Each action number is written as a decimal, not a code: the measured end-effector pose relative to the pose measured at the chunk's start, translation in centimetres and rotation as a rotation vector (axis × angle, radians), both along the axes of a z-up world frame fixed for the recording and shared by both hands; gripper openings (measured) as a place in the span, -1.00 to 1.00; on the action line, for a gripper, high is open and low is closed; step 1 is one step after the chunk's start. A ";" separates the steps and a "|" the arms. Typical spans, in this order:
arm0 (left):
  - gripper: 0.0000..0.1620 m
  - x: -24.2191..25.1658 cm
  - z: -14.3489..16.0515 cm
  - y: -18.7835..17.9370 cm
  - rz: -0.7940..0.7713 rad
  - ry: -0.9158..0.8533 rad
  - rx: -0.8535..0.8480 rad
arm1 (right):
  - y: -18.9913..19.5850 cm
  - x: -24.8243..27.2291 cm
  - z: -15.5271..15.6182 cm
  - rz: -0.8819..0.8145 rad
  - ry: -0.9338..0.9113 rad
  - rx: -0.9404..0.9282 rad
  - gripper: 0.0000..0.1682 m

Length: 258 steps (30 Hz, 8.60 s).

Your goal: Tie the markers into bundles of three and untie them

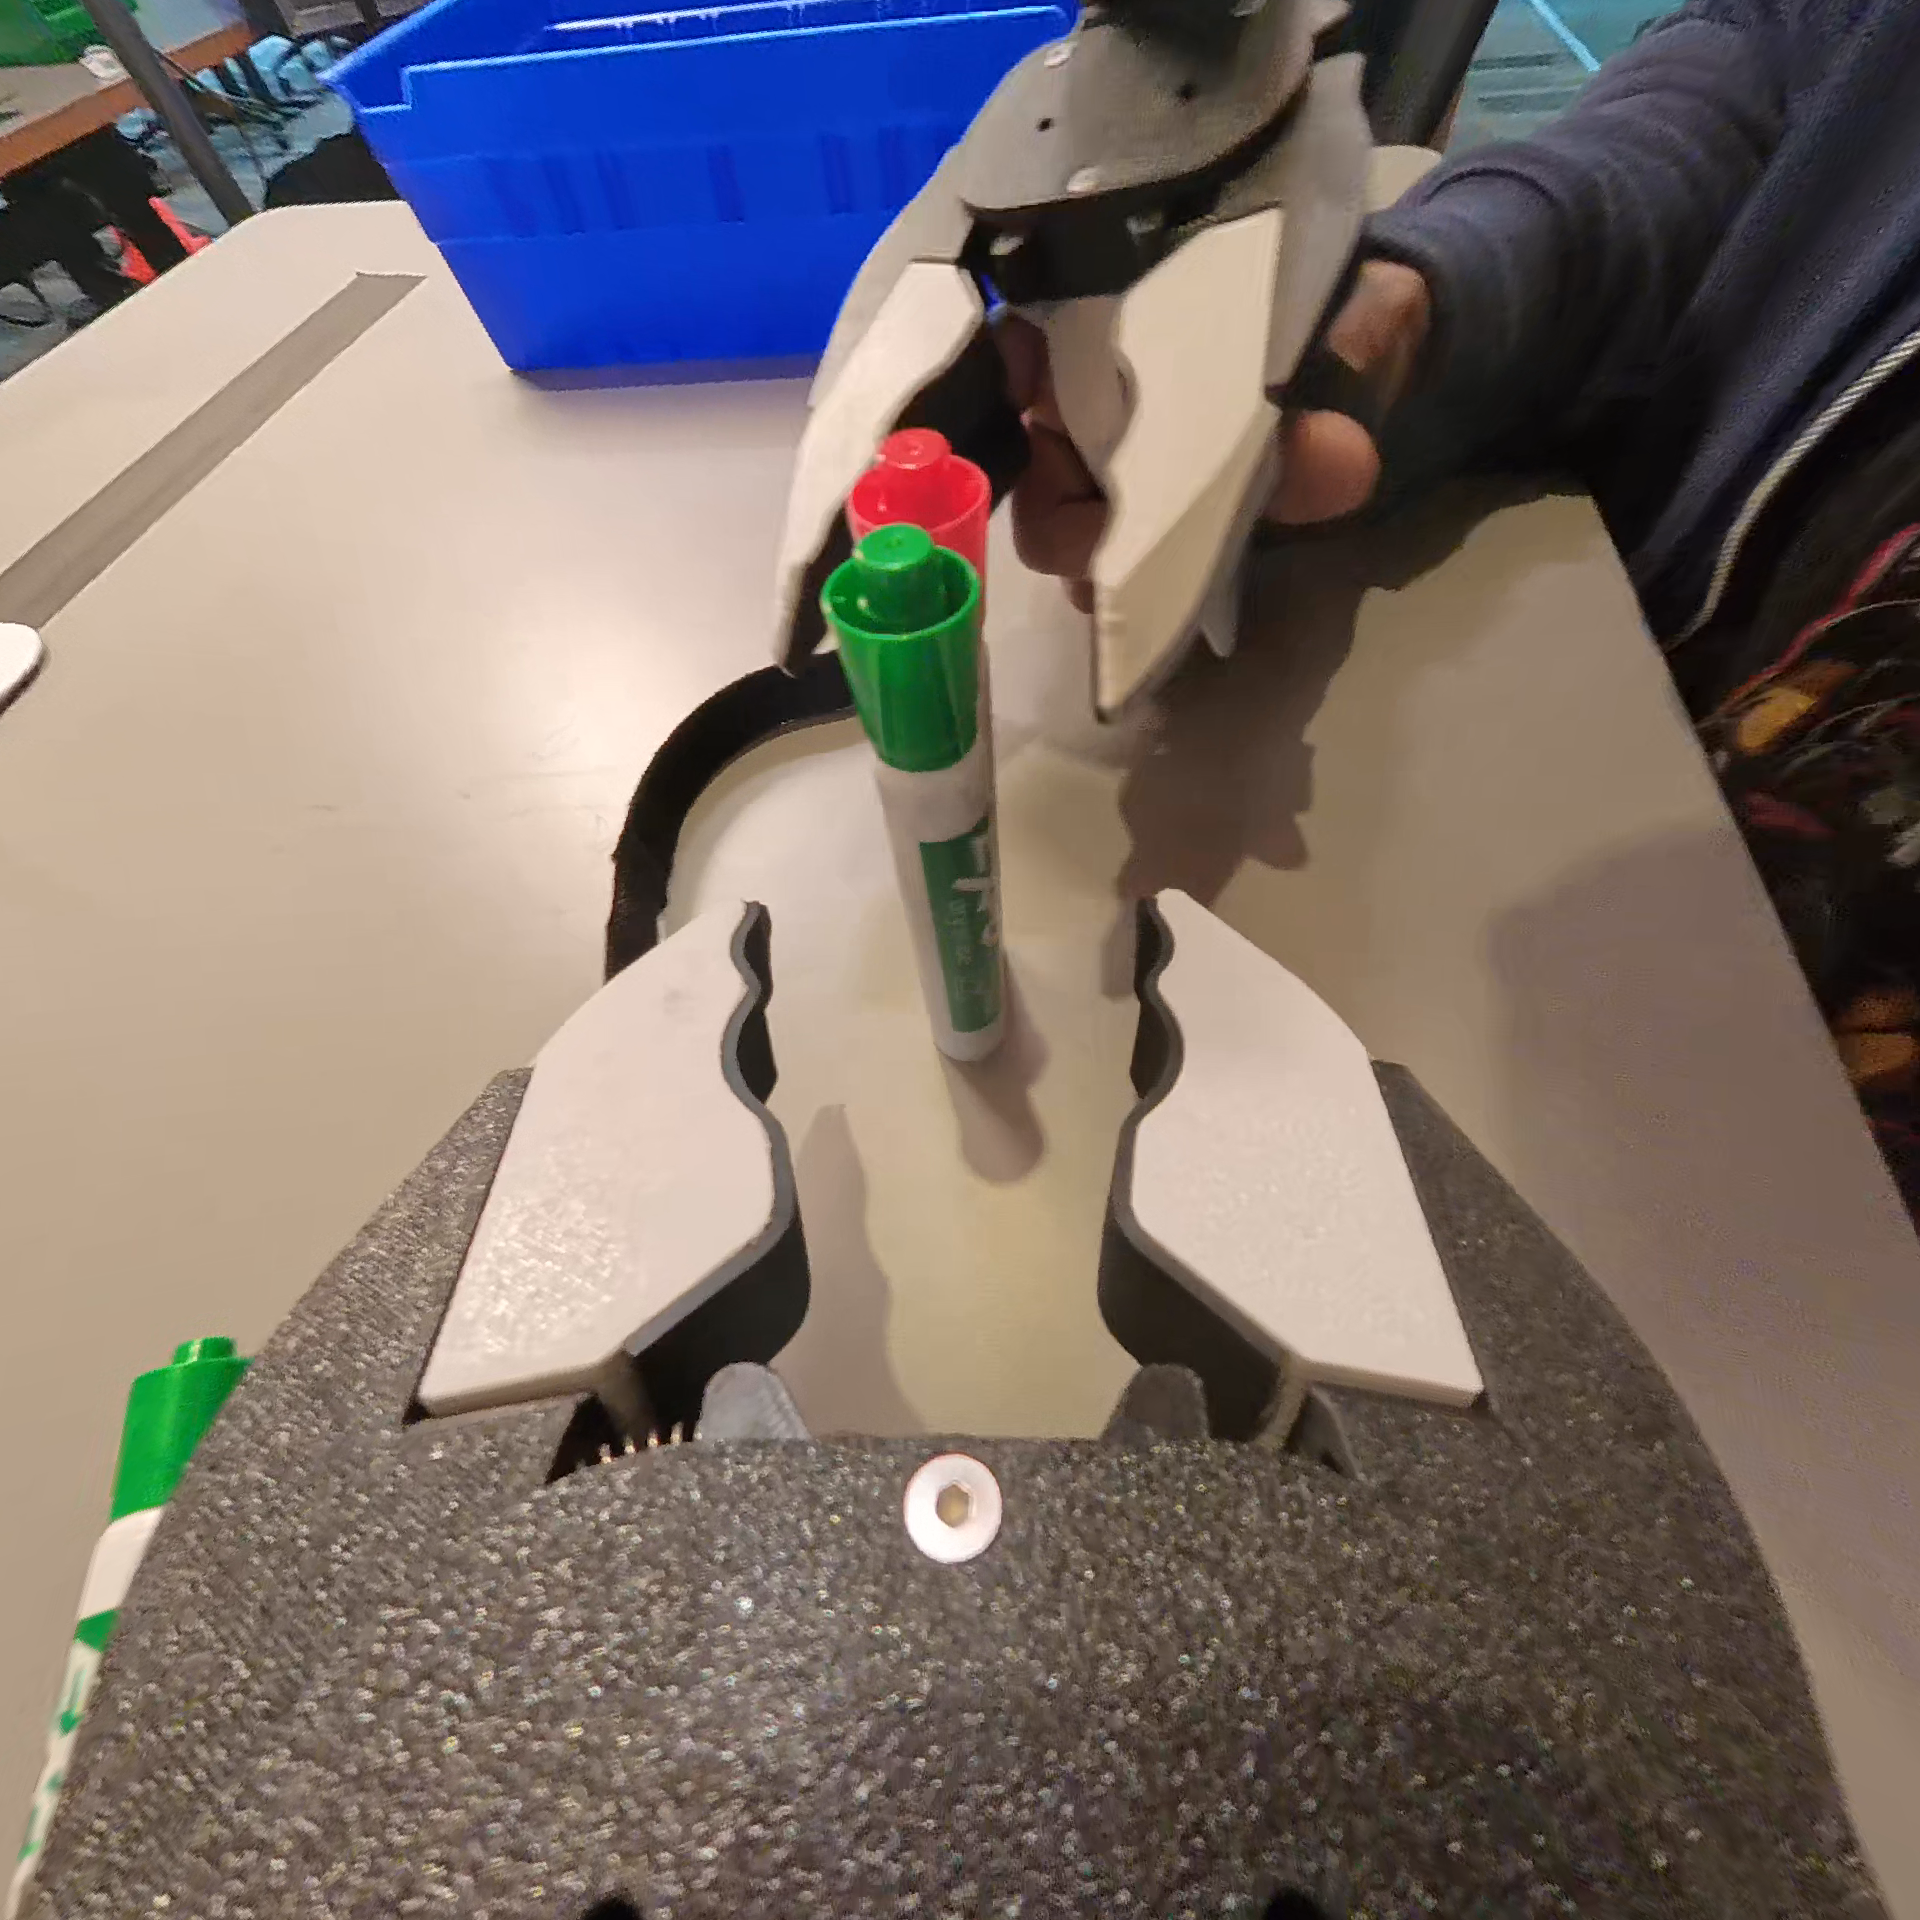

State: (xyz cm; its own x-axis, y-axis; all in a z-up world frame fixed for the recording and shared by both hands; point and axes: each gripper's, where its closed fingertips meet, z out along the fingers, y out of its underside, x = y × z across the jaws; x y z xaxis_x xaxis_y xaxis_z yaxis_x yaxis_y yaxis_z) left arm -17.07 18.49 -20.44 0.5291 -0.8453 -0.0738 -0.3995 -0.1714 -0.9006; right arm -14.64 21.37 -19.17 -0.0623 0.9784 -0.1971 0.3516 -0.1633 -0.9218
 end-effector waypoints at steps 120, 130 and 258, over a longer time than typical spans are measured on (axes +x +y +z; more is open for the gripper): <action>-0.43 3.3 -0.8 1.8 -0.035 -0.022 -0.146 | -2.9 0.8 1.0 0.279 0.072 -0.002 -0.44; -0.64 3.4 -0.3 1.7 -0.062 -0.064 -0.160 | -2.8 0.8 0.9 0.281 0.062 0.004 -0.41; -0.62 8.7 10.6 -3.8 -0.070 -0.622 -0.093 | -12.0 2.3 1.4 0.216 0.087 -0.274 -0.83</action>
